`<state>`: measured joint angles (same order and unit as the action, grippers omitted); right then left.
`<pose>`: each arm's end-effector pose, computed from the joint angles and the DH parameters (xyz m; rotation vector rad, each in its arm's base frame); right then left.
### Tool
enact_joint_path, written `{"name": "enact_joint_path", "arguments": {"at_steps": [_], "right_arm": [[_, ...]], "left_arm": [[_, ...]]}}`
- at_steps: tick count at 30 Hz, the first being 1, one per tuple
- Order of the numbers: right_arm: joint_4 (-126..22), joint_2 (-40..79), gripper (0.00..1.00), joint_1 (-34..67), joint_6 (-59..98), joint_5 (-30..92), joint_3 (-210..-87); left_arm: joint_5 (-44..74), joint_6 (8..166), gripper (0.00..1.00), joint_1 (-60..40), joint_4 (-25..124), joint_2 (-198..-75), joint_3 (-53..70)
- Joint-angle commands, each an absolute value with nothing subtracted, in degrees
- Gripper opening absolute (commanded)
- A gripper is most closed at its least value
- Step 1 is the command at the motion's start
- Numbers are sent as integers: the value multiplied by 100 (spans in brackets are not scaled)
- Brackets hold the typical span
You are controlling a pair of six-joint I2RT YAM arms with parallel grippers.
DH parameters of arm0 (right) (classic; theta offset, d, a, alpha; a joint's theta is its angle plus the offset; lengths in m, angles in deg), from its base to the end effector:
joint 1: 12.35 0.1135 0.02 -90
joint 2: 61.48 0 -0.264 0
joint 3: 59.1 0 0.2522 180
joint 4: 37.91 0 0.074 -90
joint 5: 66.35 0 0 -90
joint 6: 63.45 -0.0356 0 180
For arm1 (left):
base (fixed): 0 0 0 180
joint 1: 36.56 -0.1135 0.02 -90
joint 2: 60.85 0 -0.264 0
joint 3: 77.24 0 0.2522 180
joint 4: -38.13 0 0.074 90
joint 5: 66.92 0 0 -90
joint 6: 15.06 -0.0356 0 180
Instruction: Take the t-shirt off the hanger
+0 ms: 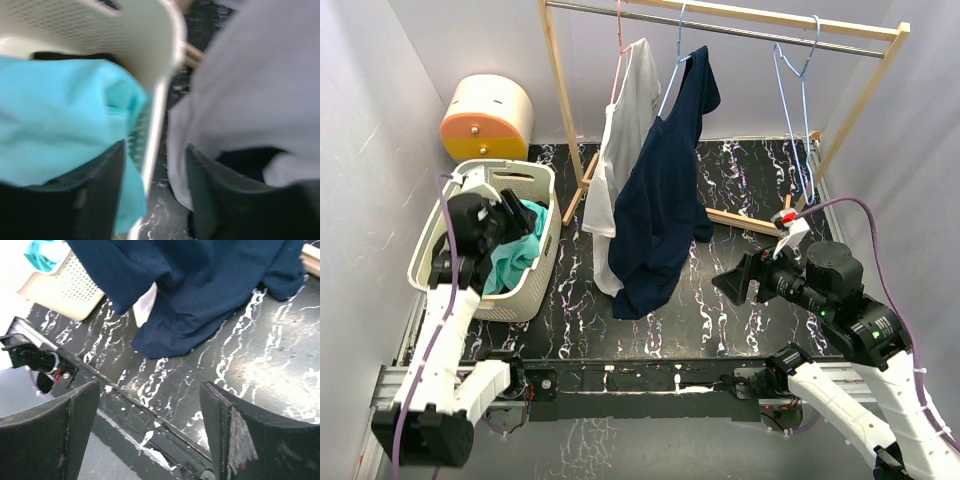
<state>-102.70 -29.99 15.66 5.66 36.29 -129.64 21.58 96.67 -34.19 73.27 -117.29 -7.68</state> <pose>0.0746 0.0485 0.3631 -0.2746 2.0750 0.7533 0.2210 -0.0101 0.3497 -0.3136 1.9420 -0.3021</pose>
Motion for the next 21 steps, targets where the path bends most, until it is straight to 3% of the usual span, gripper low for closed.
{"name": "enact_joint_path", "arguments": {"at_steps": [1,3,5,7,8,9,11,13,16,21], "right_arm": [[-9741,-2686,72,1560,766,4460,-13208],[-9676,-2418,51,1560,830,4655,-13372],[-9605,-2130,33,1558,890,4758,-13618],[-9479,-1874,30,1560,907,4781,-13908],[-9414,-1735,30,1560,915,4788,-14071],[-9346,-1605,31,1560,922,4789,-14253],[-9218,-1322,39,1560,891,4827,-14622],[-9045,-1014,52,1562,845,4944,-14960],[-8721,-477,58,1568,826,5157,-15473],[-8659,549,71,1569,788,4748,-16761]], "left_arm": [[-330,10004,31,-3397,5703,-10825,-1614],[-856,10081,0,-3392,5443,-10706,-1874],[-1230,10084,0,-3388,5348,-10687,-2014],[-1403,9990,0,-3349,5296,-10650,-2070],[-1386,9937,0,-3315,5301,-10627,-2068],[-1367,9887,7,-3286,5302,-10592,-2065],[-1394,9909,33,-3228,5189,-10550,-2124],[-1478,10049,46,-3188,4972,-10565,-2269],[-1535,10157,52,-3173,4868,-10701,-2427],[-1584,10170,53,-3146,4718,-10891,-2642]]}}
